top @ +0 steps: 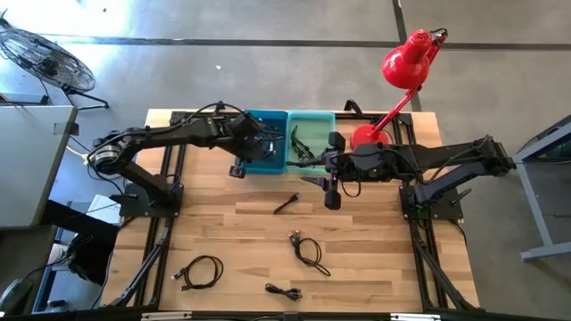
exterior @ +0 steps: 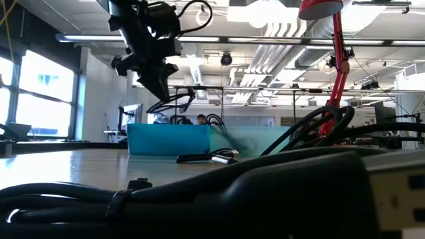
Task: Pick & Place USB Port
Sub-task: Put the black charger cable into the dark blue bin
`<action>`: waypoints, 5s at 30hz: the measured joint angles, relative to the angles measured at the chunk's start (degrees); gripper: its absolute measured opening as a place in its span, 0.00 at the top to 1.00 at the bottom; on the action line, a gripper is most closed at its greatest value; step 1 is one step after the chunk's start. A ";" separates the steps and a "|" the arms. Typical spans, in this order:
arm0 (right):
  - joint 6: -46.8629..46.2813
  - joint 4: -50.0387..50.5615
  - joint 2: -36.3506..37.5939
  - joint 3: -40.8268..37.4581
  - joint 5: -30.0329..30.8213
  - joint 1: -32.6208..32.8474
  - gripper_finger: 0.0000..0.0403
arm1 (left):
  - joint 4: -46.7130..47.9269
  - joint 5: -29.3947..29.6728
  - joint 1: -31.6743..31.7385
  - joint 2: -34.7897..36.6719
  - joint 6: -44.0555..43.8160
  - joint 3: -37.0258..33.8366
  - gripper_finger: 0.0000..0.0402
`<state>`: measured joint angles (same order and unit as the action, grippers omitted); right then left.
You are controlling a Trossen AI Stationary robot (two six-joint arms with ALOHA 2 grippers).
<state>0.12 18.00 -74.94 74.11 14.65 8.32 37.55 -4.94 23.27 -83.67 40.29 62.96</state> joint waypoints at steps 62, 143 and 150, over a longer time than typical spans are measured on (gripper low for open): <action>-2.75 -9.88 0.00 0.00 -1.92 3.48 0.60 | 43.10 4.71 -49.00 22.22 -43.74 12.74 0.61; 4.93 5.20 11.69 0.09 -1.09 29.24 0.62 | 8.39 1.65 -71.60 -8.23 -105.05 -15.91 0.81; 7.73 5.36 11.90 0.09 0.40 29.24 0.62 | 8.69 3.00 -71.23 -7.09 -105.10 -16.06 0.95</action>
<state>7.85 23.35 -63.04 74.19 15.05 37.56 46.24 -1.95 -47.96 -90.76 -64.81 46.89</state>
